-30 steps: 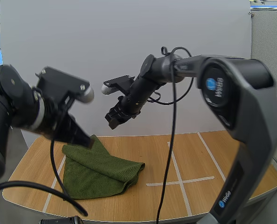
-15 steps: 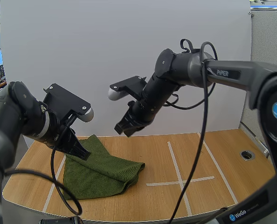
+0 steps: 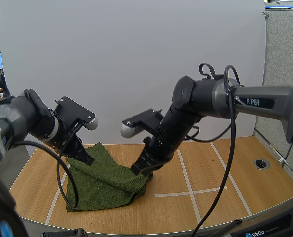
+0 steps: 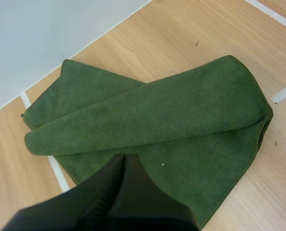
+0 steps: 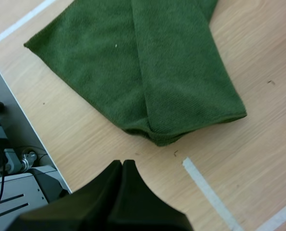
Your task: Fold the towel
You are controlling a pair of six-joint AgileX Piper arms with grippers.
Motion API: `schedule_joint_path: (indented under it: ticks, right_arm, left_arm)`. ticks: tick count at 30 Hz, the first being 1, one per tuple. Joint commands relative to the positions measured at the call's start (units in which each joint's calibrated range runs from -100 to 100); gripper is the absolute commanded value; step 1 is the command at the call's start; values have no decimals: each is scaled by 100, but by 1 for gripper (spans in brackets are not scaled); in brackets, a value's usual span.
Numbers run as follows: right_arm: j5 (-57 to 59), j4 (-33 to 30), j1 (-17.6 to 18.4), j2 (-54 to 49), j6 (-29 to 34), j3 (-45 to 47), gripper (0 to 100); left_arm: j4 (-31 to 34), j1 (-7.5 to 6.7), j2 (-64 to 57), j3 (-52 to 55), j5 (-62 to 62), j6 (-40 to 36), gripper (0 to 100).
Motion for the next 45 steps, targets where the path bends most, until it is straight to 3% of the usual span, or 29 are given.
schedule_joint_path:
  ticks: [1, 7, 10, 13, 19, 28, 34, 42, 45]
  right_arm:
    - [9, -23, -23, -297, -53, 154, 0]
    - [248, -67, -23, -1390, 196, 260, 0]
    - [342, -175, -23, -1984, 401, 270, 0]
    - [707, -541, -23, -2627, 771, 270, 0]
    - [1169, -841, -23, -3456, 1228, 270, 0]
    - [1169, -1128, -346, -4811, 1266, 270, 0]
    - [1169, -1411, -346, -5734, 1525, 270, 0]
    - [1169, -1634, -346, -5863, 1627, 270, 0]
    - [1169, -1634, -346, -5863, 1627, 270, 0]
  left_arm:
    - [-343, 6, 445, -177, 85, 205, 0]
    - [-645, -37, 1109, -470, 377, 239, 0]
    - [-656, -199, 1179, -470, 170, 239, 0]
    - [-656, -601, 1289, -470, -188, 215, 0]
    - [-600, -1260, 1762, -583, -618, 86, 0]
    - [-412, -1759, 2669, -1469, -548, -293, 0]
    - [451, -2081, 3373, -1974, -650, -772, 0]
    - [601, -2513, 3859, -2192, -366, -825, 0]
    - [862, -2742, 3962, -2204, -381, -1027, 7]
